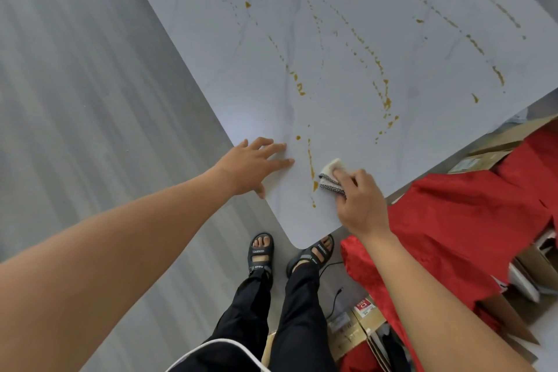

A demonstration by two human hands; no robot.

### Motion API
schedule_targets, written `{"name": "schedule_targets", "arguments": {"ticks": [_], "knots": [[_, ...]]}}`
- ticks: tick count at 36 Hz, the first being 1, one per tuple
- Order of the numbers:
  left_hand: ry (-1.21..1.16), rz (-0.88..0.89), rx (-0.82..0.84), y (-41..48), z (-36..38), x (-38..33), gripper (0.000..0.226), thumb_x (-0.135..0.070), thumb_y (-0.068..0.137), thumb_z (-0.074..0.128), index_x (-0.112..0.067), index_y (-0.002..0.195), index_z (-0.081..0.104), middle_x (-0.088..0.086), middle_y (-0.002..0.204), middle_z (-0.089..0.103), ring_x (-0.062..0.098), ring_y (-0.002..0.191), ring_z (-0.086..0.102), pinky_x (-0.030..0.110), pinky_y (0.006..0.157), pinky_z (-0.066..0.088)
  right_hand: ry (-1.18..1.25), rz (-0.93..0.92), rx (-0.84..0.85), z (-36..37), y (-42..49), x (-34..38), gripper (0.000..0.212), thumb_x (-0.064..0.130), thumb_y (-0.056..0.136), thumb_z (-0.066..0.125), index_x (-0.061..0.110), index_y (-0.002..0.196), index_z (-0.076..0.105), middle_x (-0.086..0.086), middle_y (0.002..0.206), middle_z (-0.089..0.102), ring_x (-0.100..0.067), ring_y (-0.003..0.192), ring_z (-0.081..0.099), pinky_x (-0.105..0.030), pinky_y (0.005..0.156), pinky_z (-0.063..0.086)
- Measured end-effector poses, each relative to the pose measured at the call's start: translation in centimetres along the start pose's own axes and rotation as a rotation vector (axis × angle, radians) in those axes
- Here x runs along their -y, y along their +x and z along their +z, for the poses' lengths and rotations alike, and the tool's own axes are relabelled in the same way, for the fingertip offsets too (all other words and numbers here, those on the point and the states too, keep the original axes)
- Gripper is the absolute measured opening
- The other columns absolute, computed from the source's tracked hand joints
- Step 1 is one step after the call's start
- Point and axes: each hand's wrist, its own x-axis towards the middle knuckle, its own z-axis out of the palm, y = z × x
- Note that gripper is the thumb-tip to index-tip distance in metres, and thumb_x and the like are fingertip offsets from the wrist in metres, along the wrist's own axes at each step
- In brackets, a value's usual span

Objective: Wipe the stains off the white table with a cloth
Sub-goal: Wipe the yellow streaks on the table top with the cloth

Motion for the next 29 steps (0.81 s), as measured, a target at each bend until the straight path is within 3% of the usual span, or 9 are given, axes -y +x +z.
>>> {"name": "schedule_targets", "arguments": {"ticks": [2, 5, 11, 16, 21, 23, 29], "knots": [[-0.003, 0.000, -0.002, 0.0, 0.1, 0.1, 0.102, -0.052, 0.087, 0.075, -0.044, 0.162, 0.006, -0.007, 0.170, 0.001, 0.026, 0.156, 0.005, 0.053, 0.123, 0.024, 0.031, 0.097, -0.037, 0.1, 0.1, 0.0, 0.044, 0.010, 0.086, 0.054, 0.011, 0.129, 0.065, -0.008, 0.095, 0.052, -0.026, 0.081, 0.051, -0.039, 0.059, 0.051], [-0.007, -0.001, 0.000, 0.1, 0.3, 0.1, 0.103, -0.050, 0.087, 0.075, -0.044, 0.162, 0.006, -0.007, 0.170, 0.001, 0.026, 0.156, 0.004, 0.054, 0.123, 0.024, 0.067, 0.414, -0.136, 0.6, 0.2, 1.1, 0.047, 0.008, 0.087, 0.058, 0.013, 0.134, 0.062, -0.009, 0.097, 0.051, -0.027, 0.084, 0.051, -0.037, 0.062, 0.048], [0.007, -0.003, -0.012, 0.2, 0.6, 0.1, 0.103, -0.050, 0.086, 0.076, -0.044, 0.162, 0.006, -0.006, 0.170, 0.001, 0.027, 0.155, 0.005, 0.052, 0.120, 0.027, 0.015, 0.003, 0.008, 1.4, -1.4, 3.4, 0.043, 0.019, 0.085, 0.046, 0.011, 0.123, 0.066, -0.008, 0.092, 0.053, -0.026, 0.077, 0.051, -0.039, 0.054, 0.050], [0.014, 0.005, -0.017, 0.3, 0.7, 0.2, 0.103, -0.049, 0.087, 0.075, -0.043, 0.162, 0.005, -0.005, 0.170, 0.001, 0.027, 0.155, 0.005, 0.052, 0.121, 0.027, 0.054, 0.401, -0.115, 1.5, -1.3, 3.7, 0.044, 0.011, 0.086, 0.056, 0.015, 0.129, 0.065, -0.006, 0.094, 0.052, -0.025, 0.081, 0.051, -0.033, 0.057, 0.046], [0.030, 0.004, -0.020, 0.3, 0.7, 0.1, 0.102, -0.051, 0.087, 0.074, -0.043, 0.162, 0.004, -0.005, 0.170, 0.001, 0.027, 0.155, 0.006, 0.052, 0.120, 0.028, -0.004, -0.031, 0.042, 1.8, -2.0, 5.7, 0.043, 0.018, 0.083, 0.047, 0.012, 0.120, 0.067, -0.006, 0.090, 0.053, -0.025, 0.074, 0.050, -0.033, 0.051, 0.045], [0.033, 0.007, -0.026, 0.3, 0.8, 0.1, 0.103, -0.052, 0.087, 0.074, -0.043, 0.162, 0.004, -0.005, 0.170, 0.001, 0.027, 0.155, 0.006, 0.051, 0.119, 0.029, -0.017, -0.108, 0.081, 1.7, -2.0, 5.5, 0.043, 0.018, 0.082, 0.047, 0.013, 0.119, 0.067, -0.004, 0.089, 0.053, -0.024, 0.073, 0.050, -0.030, 0.049, 0.042], [0.032, 0.012, -0.028, 0.4, 0.9, 0.2, 0.102, -0.050, 0.087, 0.075, -0.043, 0.162, 0.005, -0.004, 0.170, 0.001, 0.028, 0.155, 0.006, 0.052, 0.118, 0.030, 0.027, 0.266, -0.084, 2.0, -1.2, 4.6, 0.042, 0.007, 0.080, 0.060, 0.011, 0.122, 0.066, -0.008, 0.092, 0.053, -0.027, 0.078, 0.052, -0.032, 0.054, 0.046]]}}
